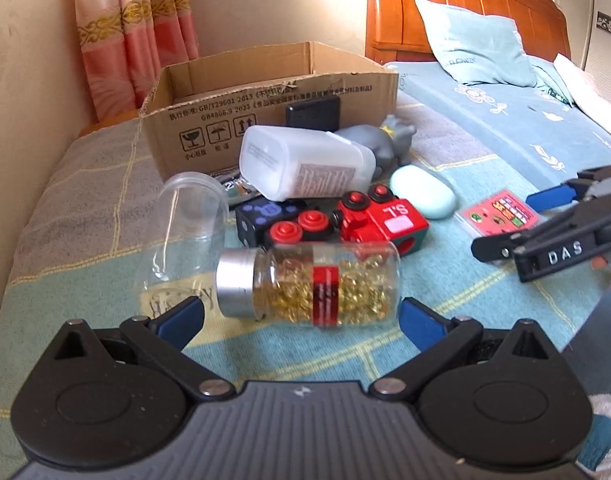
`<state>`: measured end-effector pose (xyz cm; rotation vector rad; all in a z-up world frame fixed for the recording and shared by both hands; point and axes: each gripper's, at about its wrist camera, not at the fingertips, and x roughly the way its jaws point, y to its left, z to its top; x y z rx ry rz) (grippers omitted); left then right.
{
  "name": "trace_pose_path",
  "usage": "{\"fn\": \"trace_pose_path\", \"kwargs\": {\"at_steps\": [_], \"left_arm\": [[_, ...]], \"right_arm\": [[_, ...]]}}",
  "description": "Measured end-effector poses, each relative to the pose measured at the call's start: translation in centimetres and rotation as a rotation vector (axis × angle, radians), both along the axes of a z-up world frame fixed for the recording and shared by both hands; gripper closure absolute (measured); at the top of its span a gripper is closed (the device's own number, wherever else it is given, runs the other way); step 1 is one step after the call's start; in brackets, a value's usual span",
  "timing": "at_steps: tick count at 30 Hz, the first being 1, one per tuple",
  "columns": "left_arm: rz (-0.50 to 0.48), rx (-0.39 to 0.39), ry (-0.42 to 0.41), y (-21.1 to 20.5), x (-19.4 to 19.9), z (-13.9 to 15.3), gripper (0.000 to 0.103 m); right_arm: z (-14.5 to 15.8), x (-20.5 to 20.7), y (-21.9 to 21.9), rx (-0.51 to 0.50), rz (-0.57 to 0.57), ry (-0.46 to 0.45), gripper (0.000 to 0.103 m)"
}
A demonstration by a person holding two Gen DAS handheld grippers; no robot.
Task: Organize rigid objects
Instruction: 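Close left tool on the gold capsule jar while right tool lowers over pink case, then grasp the pink card case with the right tool while left tool holds the jar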
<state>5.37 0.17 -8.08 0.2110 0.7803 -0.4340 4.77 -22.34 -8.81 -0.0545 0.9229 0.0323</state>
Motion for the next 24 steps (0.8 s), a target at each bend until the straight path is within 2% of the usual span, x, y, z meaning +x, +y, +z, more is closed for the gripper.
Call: {"fn": "trace_pose_path", "kwargs": {"at_steps": [12,17,24], "left_arm": [[-0.028,0.020,-0.036,-1.6,0.5,0.0,0.001],[-0.016,0.013,-0.043,-1.4,0.5,0.3,0.010],[-0.040,0.014,-0.013,-0.7,-1.0,0.8,0.010]], "right_arm": [[0.0,-0.1,0.0,0.000,-0.001,-0.007,0.000],[-0.1,-0.2,0.0,0.001,0.002,-0.014,0.000],[-0.2,-0.5,0.0,0.005,0.024,-0.031,0.000]]}}
